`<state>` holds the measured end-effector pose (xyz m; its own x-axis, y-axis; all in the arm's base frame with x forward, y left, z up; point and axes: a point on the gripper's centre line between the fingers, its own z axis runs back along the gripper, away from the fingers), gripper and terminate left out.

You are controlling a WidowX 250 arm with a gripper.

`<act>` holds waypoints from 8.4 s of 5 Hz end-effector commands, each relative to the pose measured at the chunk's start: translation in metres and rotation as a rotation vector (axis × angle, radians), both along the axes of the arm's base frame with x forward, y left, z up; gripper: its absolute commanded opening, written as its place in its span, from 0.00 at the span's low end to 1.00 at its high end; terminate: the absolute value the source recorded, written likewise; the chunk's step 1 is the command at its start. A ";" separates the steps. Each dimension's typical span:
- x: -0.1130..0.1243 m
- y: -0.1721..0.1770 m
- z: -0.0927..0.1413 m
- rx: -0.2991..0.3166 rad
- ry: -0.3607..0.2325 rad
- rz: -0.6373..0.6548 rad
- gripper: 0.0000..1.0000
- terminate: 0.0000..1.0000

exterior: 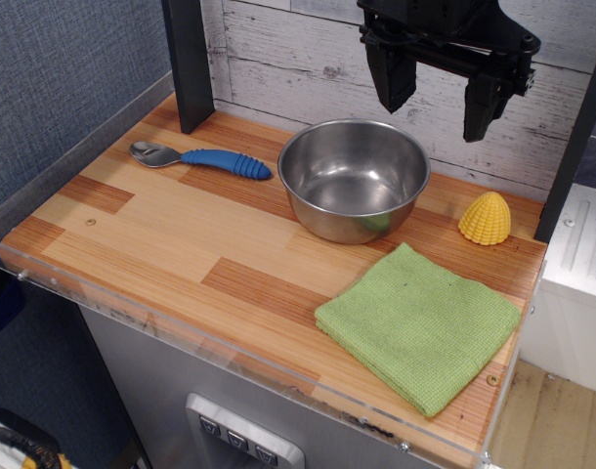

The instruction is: Take the potato and place it on the bottom center of the table.

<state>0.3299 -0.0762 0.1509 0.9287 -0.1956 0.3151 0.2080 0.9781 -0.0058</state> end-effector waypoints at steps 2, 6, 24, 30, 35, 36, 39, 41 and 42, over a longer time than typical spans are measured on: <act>0.004 0.001 -0.006 -0.014 0.034 -0.096 1.00 0.00; 0.031 -0.017 -0.045 0.118 -0.022 -0.478 1.00 0.00; 0.034 -0.004 -0.013 0.048 -0.135 -0.310 0.00 0.00; -0.099 0.105 -0.034 0.011 -0.085 0.098 0.00 0.00; -0.103 0.123 -0.117 -0.002 -0.004 0.178 0.00 0.00; -0.106 0.121 -0.125 -0.006 0.028 0.172 0.00 0.00; -0.106 0.124 -0.124 0.055 0.074 0.241 1.00 0.00; -0.096 0.128 -0.098 0.052 0.034 0.232 1.00 0.00; -0.085 0.130 -0.057 0.066 -0.016 0.210 1.00 0.00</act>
